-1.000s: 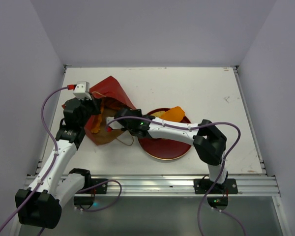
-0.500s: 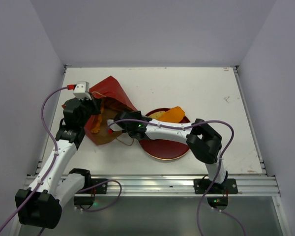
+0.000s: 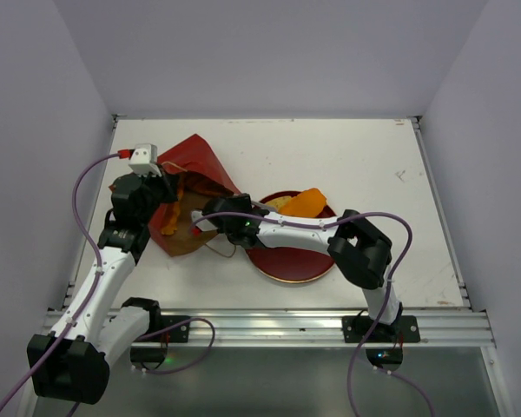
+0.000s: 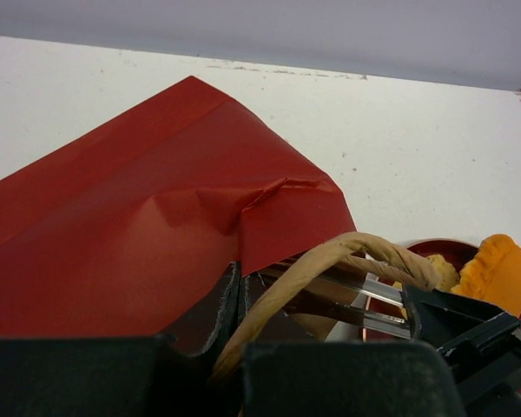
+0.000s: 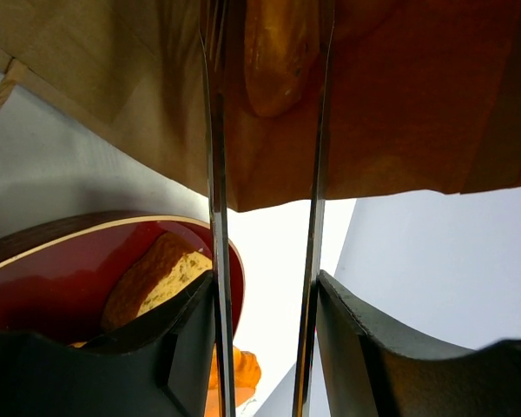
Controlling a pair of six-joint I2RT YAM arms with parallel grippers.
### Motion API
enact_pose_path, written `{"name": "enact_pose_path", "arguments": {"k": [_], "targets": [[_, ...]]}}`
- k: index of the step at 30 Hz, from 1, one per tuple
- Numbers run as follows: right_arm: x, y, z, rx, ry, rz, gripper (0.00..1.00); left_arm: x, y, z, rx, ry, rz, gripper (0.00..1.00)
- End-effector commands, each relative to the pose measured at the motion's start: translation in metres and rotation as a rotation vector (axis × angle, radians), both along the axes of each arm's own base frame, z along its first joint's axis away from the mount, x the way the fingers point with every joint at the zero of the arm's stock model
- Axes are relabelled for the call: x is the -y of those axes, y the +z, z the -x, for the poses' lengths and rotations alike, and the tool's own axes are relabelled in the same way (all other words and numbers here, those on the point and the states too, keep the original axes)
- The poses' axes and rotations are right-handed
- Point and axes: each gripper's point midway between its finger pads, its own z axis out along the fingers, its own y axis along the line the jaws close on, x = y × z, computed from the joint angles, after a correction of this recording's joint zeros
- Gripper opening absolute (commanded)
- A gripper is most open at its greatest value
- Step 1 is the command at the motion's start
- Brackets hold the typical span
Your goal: Take the fake bread out of the paper bag
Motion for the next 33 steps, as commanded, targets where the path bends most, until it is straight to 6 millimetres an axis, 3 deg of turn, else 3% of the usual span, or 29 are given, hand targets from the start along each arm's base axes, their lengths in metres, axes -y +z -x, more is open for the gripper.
{"name": "enact_pose_path", "arguments": {"k": [1,6,14,26,33], "targets": [[0.003,0.025,-0.010,0.082,-0.035,-0.042,0.50,0.001,0.032,-0.004,0.095,-0.006,0.033,0.00],[0.004,0.032,-0.008,0.089,-0.031,-0.063,0.50,0.001,0.034,-0.005,0.100,-0.007,0.034,0.00],[0.005,0.018,-0.011,0.087,-0.039,-0.025,0.51,0.001,0.033,-0.005,0.096,-0.005,0.035,0.00],[0.006,0.025,-0.018,0.144,-0.057,-0.008,0.51,0.001,0.033,-0.004,0.098,-0.006,0.037,0.00],[0.007,0.015,-0.022,0.149,-0.070,0.022,0.47,0.001,0.033,-0.004,0.098,-0.006,0.037,0.00]]}}
